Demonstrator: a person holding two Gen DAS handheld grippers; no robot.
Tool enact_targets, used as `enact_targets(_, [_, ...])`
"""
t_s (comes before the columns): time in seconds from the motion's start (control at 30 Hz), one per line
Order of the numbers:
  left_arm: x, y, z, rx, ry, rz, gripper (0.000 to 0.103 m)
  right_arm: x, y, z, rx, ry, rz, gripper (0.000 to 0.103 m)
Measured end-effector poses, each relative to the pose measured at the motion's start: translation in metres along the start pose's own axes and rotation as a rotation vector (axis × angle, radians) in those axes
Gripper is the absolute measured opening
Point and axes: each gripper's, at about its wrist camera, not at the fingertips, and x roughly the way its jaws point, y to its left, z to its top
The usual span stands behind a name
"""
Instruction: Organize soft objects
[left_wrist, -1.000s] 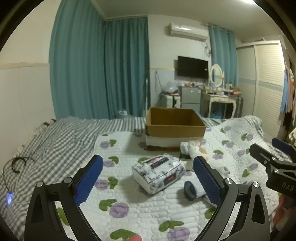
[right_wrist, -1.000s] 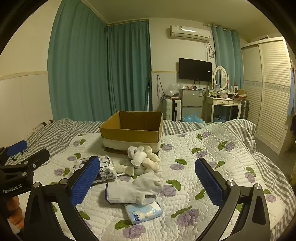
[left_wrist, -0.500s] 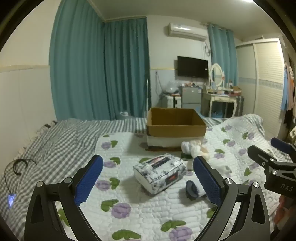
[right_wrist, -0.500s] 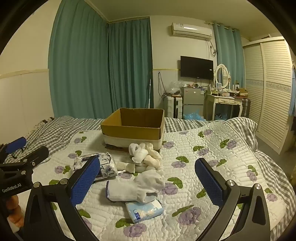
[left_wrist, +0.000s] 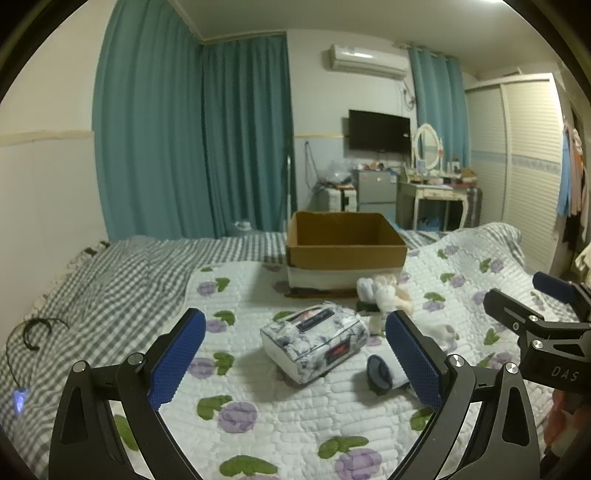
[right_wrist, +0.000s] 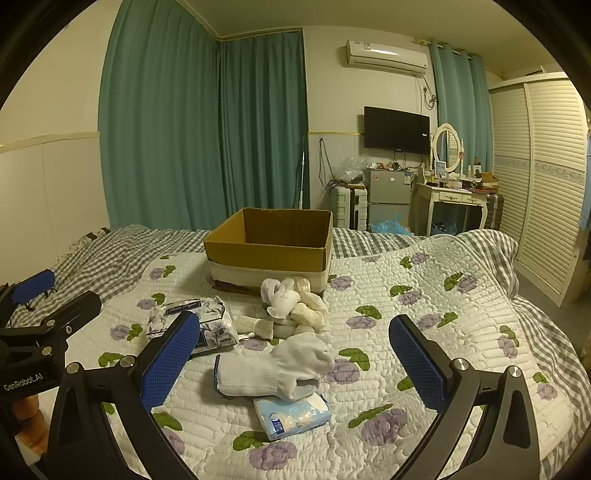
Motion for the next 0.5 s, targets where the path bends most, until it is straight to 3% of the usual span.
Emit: enact_targets(0.5, [-0.0013,0.0023,-0.0009,-0.010,0.002,0.008,0.100,0.0018,0.0006,-0.0001,-0.002,0.007,0.003,0.103])
